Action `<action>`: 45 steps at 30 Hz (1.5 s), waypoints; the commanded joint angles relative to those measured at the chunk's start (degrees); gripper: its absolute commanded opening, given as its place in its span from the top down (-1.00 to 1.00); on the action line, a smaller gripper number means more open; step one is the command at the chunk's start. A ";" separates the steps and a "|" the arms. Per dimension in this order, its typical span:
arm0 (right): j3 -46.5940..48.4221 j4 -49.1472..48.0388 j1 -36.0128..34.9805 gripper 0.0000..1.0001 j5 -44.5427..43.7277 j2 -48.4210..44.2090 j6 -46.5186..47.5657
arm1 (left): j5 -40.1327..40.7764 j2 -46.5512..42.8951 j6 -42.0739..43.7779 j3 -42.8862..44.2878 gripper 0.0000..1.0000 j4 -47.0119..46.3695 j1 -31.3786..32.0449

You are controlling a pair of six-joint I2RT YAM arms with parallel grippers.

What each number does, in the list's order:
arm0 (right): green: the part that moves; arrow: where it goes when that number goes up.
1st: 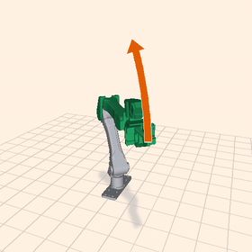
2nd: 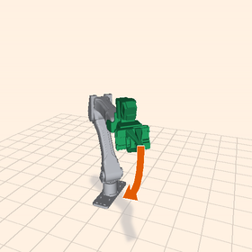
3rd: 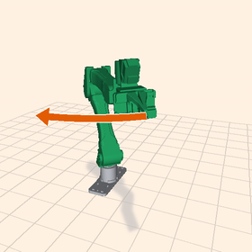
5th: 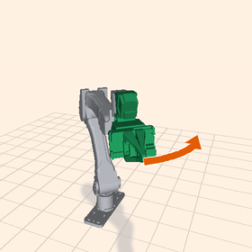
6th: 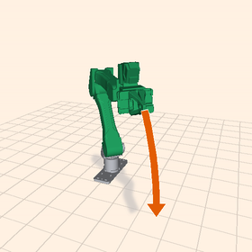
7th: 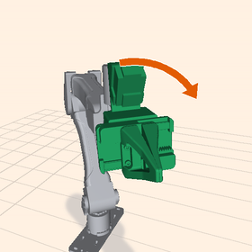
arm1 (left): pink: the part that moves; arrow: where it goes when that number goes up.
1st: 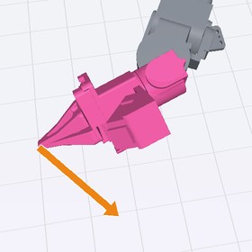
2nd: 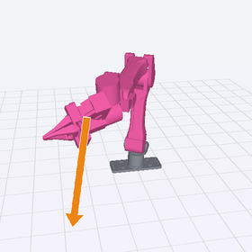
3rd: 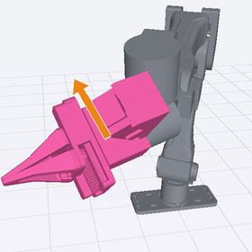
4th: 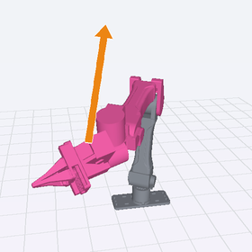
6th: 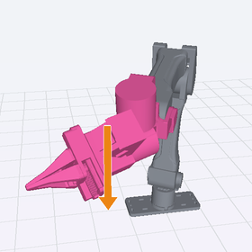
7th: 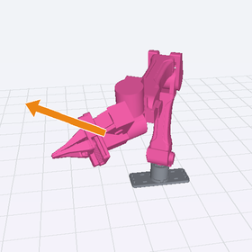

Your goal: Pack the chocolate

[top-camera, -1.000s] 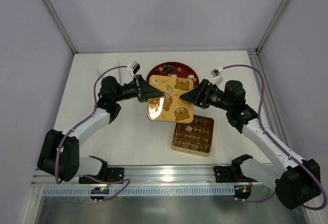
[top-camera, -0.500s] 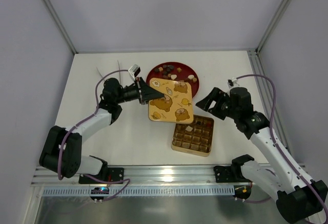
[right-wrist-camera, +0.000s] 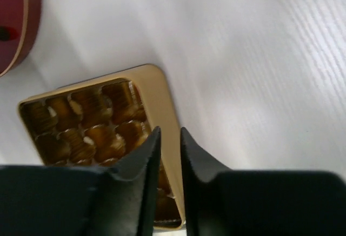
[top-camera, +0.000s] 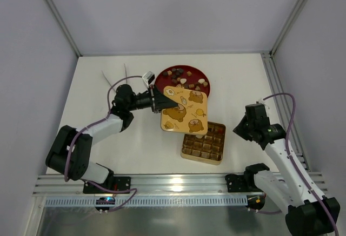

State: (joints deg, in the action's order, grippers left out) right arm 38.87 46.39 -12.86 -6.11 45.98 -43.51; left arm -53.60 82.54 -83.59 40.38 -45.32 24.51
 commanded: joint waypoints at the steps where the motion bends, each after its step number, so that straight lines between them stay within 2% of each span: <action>1: -3.70 -1.56 4.50 0.64 0.38 2.18 0.61 | -0.36 0.69 0.45 -0.21 0.99 -5.04 1.06; 3: -4.94 -4.37 5.74 0.81 3.29 4.02 0.97 | -0.36 1.48 0.71 -0.21 0.99 -5.48 1.50; 7: -8.19 -9.55 5.66 0.92 8.21 8.86 2.02 | -0.45 3.41 1.85 -0.57 0.99 -6.09 2.73; 15: -11.10 -18.26 5.39 0.92 14.54 14.75 3.16 | -0.80 7.98 2.91 -4.34 0.99 -12.76 3.52; 37: -2.14 -28.11 -3.74 0.92 19.03 28.11 0.71 | 3.68 12.72 8.53 -12.78 0.99 -20.15 3.70; 45: -1.17 -28.99 -5.86 0.92 18.68 30.40 -0.70 | 5.79 19.23 3.44 -15.94 0.99 -33.76 3.70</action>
State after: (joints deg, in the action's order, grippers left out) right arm 35.86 19.42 -18.33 12.16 76.27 -43.13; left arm -49.36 100.07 -78.24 25.54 -67.68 28.05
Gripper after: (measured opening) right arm 0.039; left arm 0.123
